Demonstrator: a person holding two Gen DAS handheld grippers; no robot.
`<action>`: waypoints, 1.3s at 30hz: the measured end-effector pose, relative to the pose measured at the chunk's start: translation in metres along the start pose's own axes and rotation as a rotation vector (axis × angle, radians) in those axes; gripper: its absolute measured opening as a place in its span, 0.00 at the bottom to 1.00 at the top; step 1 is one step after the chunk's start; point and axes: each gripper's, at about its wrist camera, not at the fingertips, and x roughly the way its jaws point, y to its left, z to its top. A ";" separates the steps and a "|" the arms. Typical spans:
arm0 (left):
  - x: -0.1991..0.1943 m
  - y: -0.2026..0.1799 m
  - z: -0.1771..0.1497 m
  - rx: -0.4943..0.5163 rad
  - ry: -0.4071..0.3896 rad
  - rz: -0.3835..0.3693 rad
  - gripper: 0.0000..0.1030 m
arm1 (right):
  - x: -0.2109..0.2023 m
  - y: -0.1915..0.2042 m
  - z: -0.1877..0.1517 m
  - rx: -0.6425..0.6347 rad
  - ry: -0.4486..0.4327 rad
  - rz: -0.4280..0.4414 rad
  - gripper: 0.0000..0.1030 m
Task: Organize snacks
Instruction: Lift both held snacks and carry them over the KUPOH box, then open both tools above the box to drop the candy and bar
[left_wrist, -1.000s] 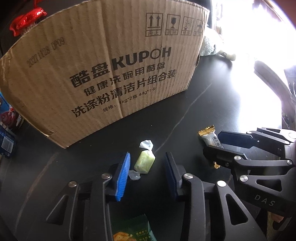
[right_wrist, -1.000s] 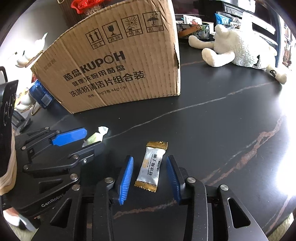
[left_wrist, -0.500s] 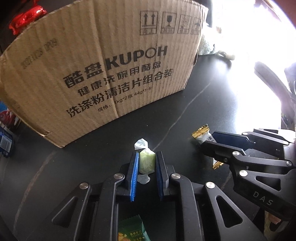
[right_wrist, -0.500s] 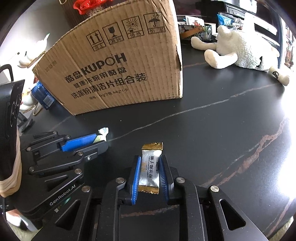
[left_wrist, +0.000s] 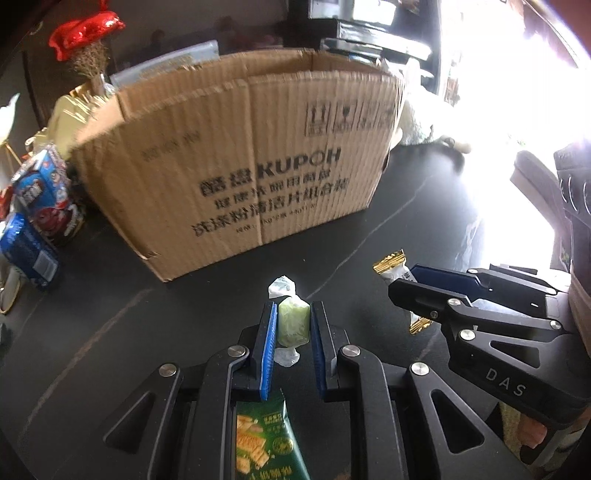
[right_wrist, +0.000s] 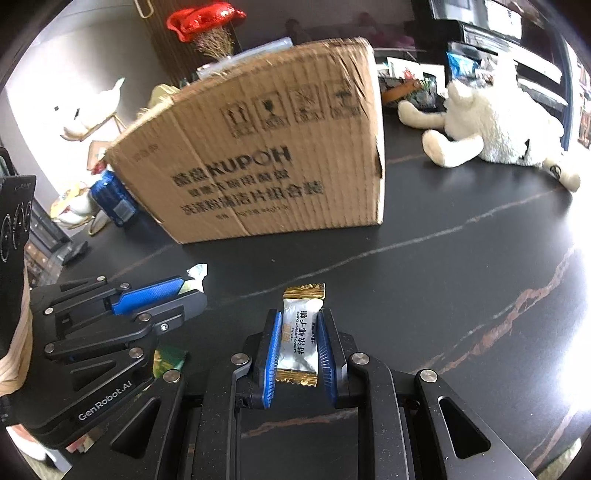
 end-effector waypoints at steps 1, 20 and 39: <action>-0.006 0.001 0.001 -0.008 -0.011 0.001 0.18 | -0.003 0.002 0.001 -0.004 -0.008 0.008 0.21; -0.087 -0.008 0.033 -0.045 -0.192 0.054 0.18 | -0.078 0.030 0.047 -0.079 -0.186 0.066 0.21; -0.117 0.020 0.093 -0.089 -0.288 0.070 0.18 | -0.094 0.047 0.113 -0.152 -0.238 0.039 0.21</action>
